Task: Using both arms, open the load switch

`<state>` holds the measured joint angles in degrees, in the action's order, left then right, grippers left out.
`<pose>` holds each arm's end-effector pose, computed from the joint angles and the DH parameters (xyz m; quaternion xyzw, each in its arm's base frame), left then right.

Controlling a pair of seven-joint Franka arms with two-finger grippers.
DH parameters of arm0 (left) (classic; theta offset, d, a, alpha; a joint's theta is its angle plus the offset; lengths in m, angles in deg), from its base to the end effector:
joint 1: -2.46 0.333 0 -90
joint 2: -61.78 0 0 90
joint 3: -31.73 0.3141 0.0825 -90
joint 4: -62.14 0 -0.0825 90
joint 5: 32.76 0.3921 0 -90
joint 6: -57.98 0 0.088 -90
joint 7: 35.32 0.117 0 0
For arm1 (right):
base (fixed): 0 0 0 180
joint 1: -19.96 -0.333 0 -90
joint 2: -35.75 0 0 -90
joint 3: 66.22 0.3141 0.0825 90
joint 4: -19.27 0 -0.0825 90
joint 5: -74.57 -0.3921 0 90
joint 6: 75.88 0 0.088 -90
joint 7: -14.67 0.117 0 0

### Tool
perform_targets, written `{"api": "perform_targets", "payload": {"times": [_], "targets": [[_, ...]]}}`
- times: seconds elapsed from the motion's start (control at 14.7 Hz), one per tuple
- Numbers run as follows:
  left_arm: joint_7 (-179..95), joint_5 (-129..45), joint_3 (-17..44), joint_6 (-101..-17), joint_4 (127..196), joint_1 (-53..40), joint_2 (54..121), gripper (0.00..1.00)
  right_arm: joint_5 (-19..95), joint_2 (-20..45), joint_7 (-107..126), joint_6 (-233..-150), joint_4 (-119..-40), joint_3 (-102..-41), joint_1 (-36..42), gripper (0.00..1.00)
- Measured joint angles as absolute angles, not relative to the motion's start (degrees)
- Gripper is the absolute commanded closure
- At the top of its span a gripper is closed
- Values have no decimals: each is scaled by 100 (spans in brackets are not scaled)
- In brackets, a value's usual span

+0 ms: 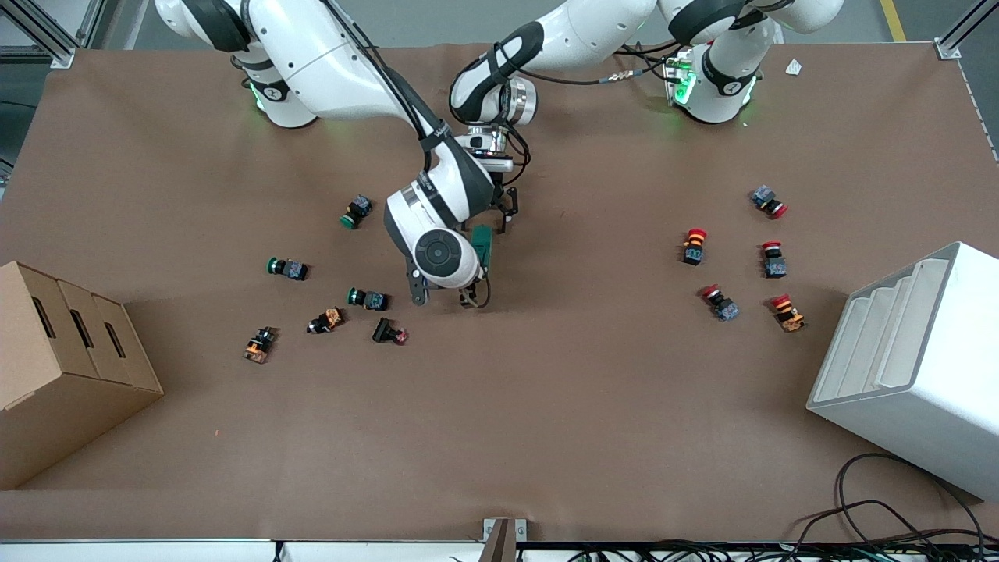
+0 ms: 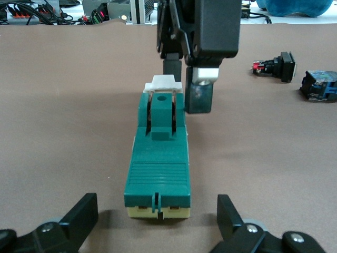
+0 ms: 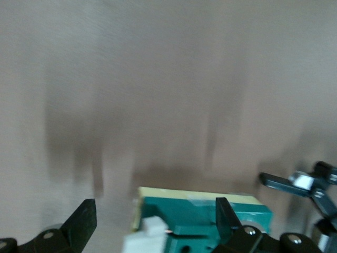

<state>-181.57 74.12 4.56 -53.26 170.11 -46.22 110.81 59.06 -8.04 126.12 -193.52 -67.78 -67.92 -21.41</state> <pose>0.2164 -0.5659 0.0672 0.8655 -0.0275 0.4994 0.0280 0.5172 0.4539 0.1762 0.7558 -0.6370 -0.1261 0.0846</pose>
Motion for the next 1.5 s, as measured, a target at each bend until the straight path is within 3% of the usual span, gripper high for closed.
{"api": "perform_targets", "payload": {"times": [0.34,0.75,1.5], "targets": [[-18157,7412,458,-5326,17011,-4622,11082,0,5906,-780,12660,-18884,-6646,-6686,-2141,0],[-18159,7412,459,-5326,17011,-4622,11082,0,5814,-677,12659,-17732,-6143,-6657,-2133,0],[-18159,7413,463,-5324,17010,-4623,11086,0,5745,-730,12662,-17557,-6501,-6430,-2208,0]]}}
